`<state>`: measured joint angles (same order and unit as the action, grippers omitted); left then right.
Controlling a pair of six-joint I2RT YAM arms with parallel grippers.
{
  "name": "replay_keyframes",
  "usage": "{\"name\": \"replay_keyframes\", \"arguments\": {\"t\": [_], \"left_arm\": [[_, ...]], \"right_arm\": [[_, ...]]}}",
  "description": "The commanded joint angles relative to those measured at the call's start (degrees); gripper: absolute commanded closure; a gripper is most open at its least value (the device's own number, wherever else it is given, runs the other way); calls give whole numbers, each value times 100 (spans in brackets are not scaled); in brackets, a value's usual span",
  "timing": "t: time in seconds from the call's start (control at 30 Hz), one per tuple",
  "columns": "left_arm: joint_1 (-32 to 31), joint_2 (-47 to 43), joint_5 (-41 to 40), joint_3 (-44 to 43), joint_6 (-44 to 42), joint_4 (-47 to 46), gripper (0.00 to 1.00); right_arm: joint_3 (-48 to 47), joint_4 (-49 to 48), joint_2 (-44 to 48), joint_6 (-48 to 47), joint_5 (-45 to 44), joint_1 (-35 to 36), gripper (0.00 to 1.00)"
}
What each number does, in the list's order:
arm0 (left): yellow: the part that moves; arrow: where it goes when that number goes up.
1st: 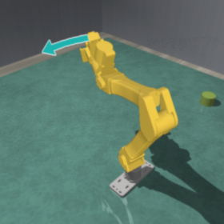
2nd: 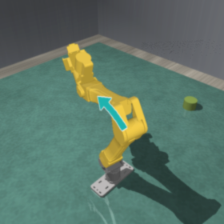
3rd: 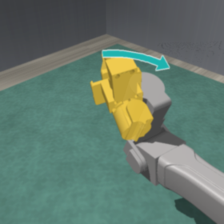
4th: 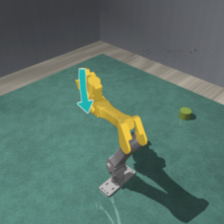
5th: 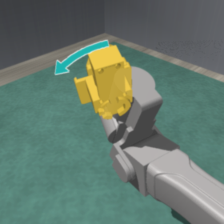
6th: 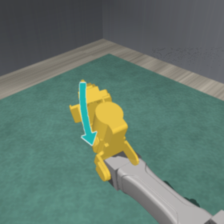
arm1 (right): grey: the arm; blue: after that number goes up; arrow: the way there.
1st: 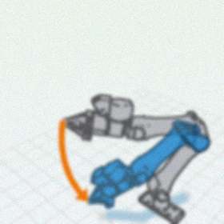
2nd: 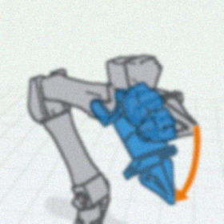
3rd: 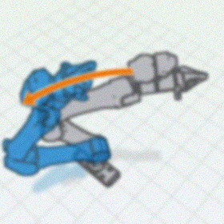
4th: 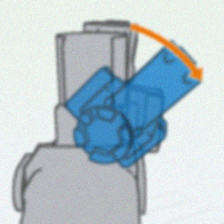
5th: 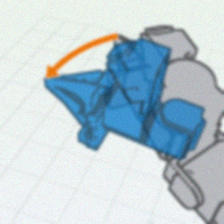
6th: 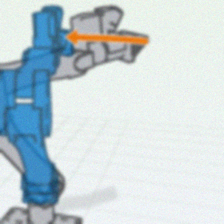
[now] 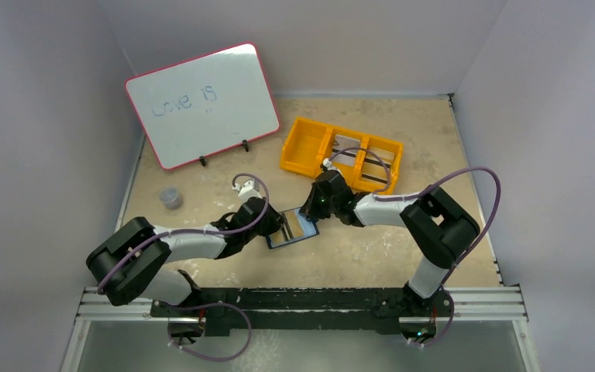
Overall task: Take the credit cards out of the card holder
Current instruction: Remove the credit card from the card holder.
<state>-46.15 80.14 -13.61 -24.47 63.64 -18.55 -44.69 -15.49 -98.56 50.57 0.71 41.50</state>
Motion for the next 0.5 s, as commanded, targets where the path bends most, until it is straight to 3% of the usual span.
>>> {"name": "replay_keyframes", "arguments": {"t": [0.0, 0.37, 0.4, 0.47], "left_arm": [[18, -103, -87, 78, -343, 624, 100], [21, -149, -109, 292, -213, 556, 100], [21, -148, -112, 313, -211, 486, 100], [19, -65, -41, 369, -213, 43, 100]], "right_arm": [[300, 1605, -396, -288, -1077, -124, 100], [151, 1560, -244, -569, -948, -115, 100], [153, 1471, -162, -722, -885, -97, 98], [255, 1190, 178, -929, -604, -48, 86]]}}
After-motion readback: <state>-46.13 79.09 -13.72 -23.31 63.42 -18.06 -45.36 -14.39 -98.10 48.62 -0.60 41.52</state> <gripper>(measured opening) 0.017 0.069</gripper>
